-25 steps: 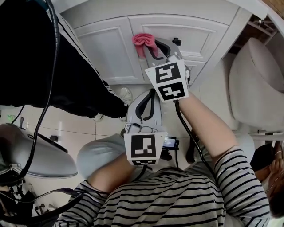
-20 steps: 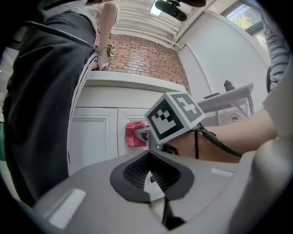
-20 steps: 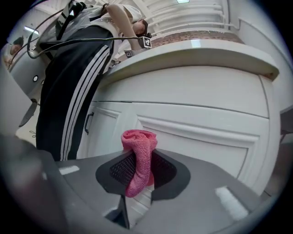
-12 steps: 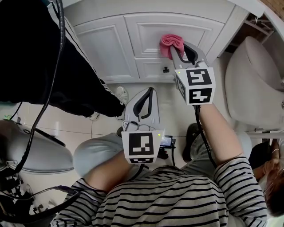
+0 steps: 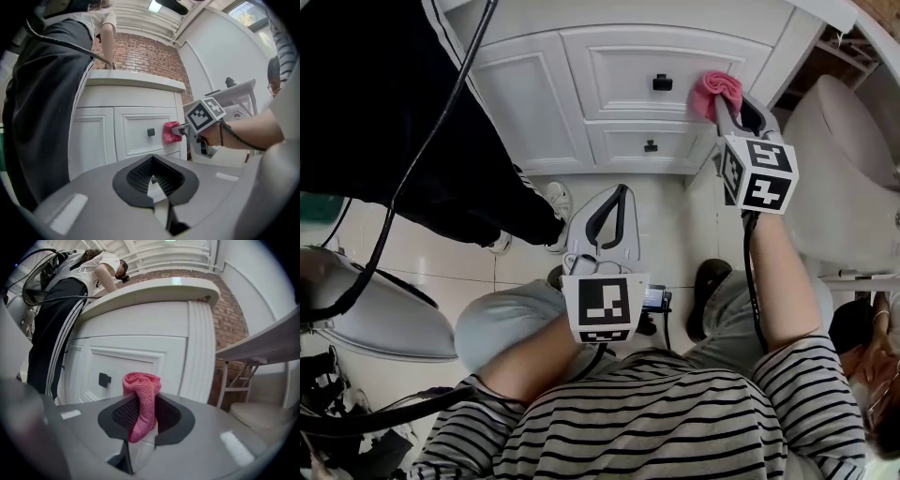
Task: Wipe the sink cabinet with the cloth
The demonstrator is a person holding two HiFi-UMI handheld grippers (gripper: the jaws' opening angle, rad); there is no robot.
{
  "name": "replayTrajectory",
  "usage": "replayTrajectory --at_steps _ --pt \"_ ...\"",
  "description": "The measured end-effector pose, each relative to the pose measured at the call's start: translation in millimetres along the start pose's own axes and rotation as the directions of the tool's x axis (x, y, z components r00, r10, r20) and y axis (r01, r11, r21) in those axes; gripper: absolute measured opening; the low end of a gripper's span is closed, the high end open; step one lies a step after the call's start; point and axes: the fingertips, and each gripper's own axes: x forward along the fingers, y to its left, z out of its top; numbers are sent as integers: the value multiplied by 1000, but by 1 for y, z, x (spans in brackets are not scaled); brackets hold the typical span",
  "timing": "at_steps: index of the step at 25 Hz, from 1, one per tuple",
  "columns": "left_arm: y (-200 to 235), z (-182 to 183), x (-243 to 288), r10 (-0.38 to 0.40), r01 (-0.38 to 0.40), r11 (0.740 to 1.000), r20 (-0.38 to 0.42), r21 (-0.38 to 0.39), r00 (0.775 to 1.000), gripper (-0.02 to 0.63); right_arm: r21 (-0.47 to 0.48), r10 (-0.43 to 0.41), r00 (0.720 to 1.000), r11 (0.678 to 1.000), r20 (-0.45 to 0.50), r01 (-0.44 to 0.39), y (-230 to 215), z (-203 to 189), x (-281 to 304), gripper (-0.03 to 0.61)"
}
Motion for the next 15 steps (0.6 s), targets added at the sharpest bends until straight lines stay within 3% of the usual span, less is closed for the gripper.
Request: replayTrajectory --at_steps 3,5,7,9,12,15 --pt "0 0 -1 1 -1 1000 1 -13 1000 -5 22 -78 997 997 -23 79 -29 -10 -19 91" --pt "-2 0 -2 -5 5 1000 1 -24 1000 -5 47 -75 997 996 -28 76 -26 -14 -26 89" --pt "-4 1 -3 -14 14 999 4 -34 1000 -5 66 16 1000 998 -4 -16 6 -12 -23 89" --pt "-5 3 -4 -23 23 999 6 -37 1000 -3 66 166 986 984 30 -168 61 -10 -12 89" --pt "-5 3 -5 -26 26 999 10 -38 1000 -3 1 365 929 931 68 -366 147 -6 13 89" --pt "-1 0 -6 -11 12 999 4 -41 1000 -17 -66 453 889 891 67 -449 200 -8 38 89"
